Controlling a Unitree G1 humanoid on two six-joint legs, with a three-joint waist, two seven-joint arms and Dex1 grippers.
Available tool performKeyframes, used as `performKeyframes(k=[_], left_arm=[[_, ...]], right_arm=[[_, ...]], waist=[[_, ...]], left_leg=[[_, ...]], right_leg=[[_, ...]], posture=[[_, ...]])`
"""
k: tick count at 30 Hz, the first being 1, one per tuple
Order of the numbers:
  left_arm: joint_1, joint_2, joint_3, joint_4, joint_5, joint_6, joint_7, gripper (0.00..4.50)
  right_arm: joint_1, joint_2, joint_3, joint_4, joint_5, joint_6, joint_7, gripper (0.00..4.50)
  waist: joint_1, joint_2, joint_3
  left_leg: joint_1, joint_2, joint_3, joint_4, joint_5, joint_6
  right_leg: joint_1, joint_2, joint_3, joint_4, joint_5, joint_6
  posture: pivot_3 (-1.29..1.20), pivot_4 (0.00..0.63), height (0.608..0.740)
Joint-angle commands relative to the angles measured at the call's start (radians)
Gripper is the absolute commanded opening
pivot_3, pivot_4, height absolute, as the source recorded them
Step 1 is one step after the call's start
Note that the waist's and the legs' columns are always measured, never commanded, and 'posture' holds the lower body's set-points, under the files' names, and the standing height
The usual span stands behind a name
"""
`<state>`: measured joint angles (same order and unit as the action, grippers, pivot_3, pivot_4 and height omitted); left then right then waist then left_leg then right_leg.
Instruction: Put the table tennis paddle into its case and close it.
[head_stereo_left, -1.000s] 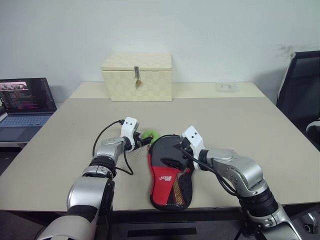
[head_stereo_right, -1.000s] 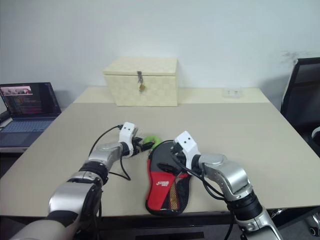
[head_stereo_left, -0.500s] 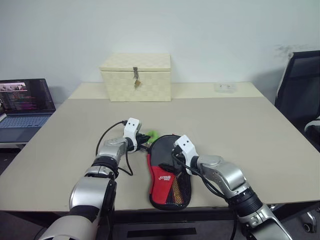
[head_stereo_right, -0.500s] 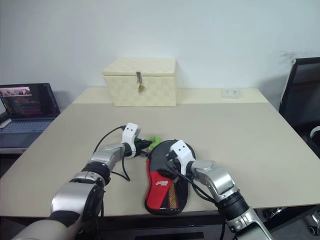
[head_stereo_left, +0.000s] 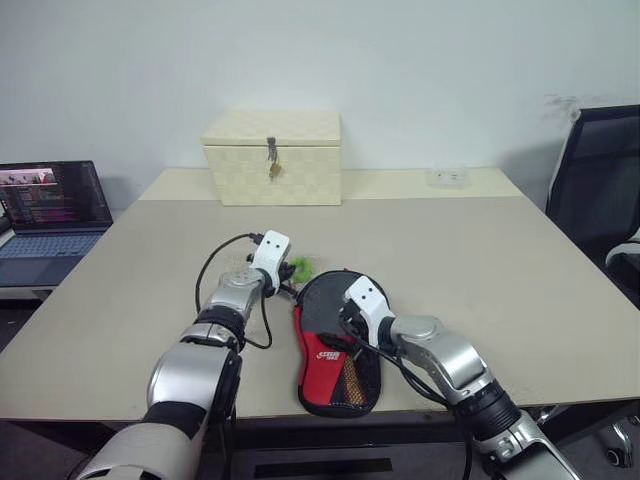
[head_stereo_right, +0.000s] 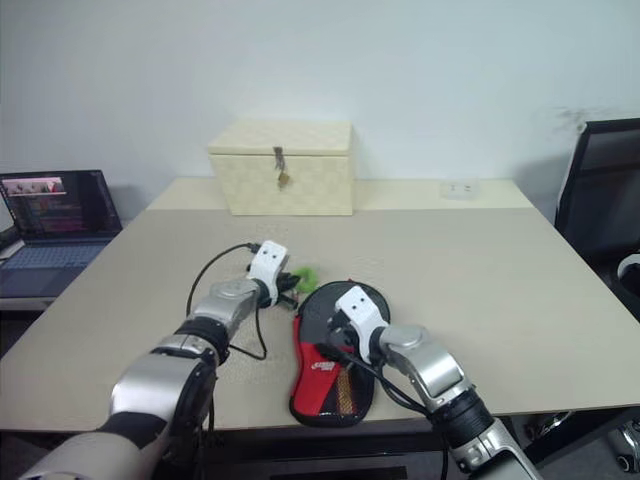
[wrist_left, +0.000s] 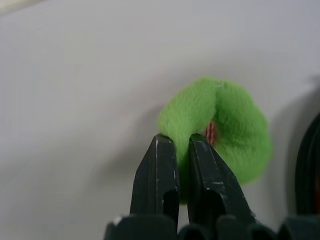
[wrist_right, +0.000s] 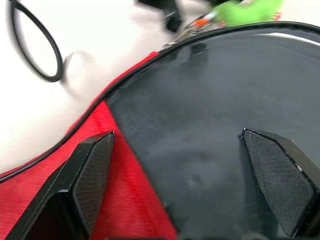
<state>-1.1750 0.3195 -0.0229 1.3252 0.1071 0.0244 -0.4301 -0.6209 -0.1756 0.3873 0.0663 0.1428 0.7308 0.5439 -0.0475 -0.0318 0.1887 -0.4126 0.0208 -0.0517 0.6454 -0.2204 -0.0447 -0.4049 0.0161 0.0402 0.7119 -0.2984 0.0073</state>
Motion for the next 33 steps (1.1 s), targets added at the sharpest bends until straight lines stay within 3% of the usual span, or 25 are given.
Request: performKeyframes(k=[1,14,20,28,33], left_arm=[[-0.084,-0.028,-0.029,0.012,0.057,-0.038,0.044,0.02],[-0.213,-0.121,-0.056,0.043,0.164,-0.079,0.128,0.02],[-0.253,-0.170,-0.134,0.048,0.264,-0.146,0.122,0.02],[-0.264,-0.286,-0.264,0.049,0.391,-0.291,0.069,0.02],[-0.264,-0.367,-0.264,0.044,0.379,-0.375,0.024,0.02]], right_arm=[[0.024,0.020,0.061,0.084,-0.021,0.028,0.028,4.50],[0.097,0.053,0.121,0.051,-0.073,0.063,0.038,4.50],[0.121,0.062,0.114,0.030,-0.085,0.077,0.034,4.50],[0.136,0.083,0.117,0.023,-0.082,0.077,0.036,4.50],[0.135,0.095,0.116,0.031,-0.086,0.074,0.037,4.50]], waist=[[-0.002,-0.001,-0.001],[-0.010,-0.001,-0.002],[-0.009,-0.002,-0.002],[-0.008,-0.002,-0.002],[-0.007,0.001,-0.004]], left_leg=[[0.000,-0.001,0.000,0.000,0.000,0.000],[0.003,0.000,0.001,-0.001,0.000,0.000],[0.003,-0.001,0.001,-0.001,0.000,0.000],[0.003,-0.003,0.001,-0.002,0.000,0.000],[0.002,-0.004,0.001,-0.002,0.000,0.000]], right_leg=[[0.000,0.000,0.000,0.000,0.000,0.000],[0.001,0.000,0.001,0.001,-0.001,0.001],[0.001,0.000,0.001,0.001,-0.001,0.001],[0.001,-0.001,0.002,0.000,-0.001,0.001],[0.001,-0.002,0.002,0.000,-0.001,0.002]], posture=[[0.00,0.150,0.740],[0.00,0.150,0.740],[0.00,0.150,0.740],[0.00,0.150,0.740],[0.00,0.150,0.740]])
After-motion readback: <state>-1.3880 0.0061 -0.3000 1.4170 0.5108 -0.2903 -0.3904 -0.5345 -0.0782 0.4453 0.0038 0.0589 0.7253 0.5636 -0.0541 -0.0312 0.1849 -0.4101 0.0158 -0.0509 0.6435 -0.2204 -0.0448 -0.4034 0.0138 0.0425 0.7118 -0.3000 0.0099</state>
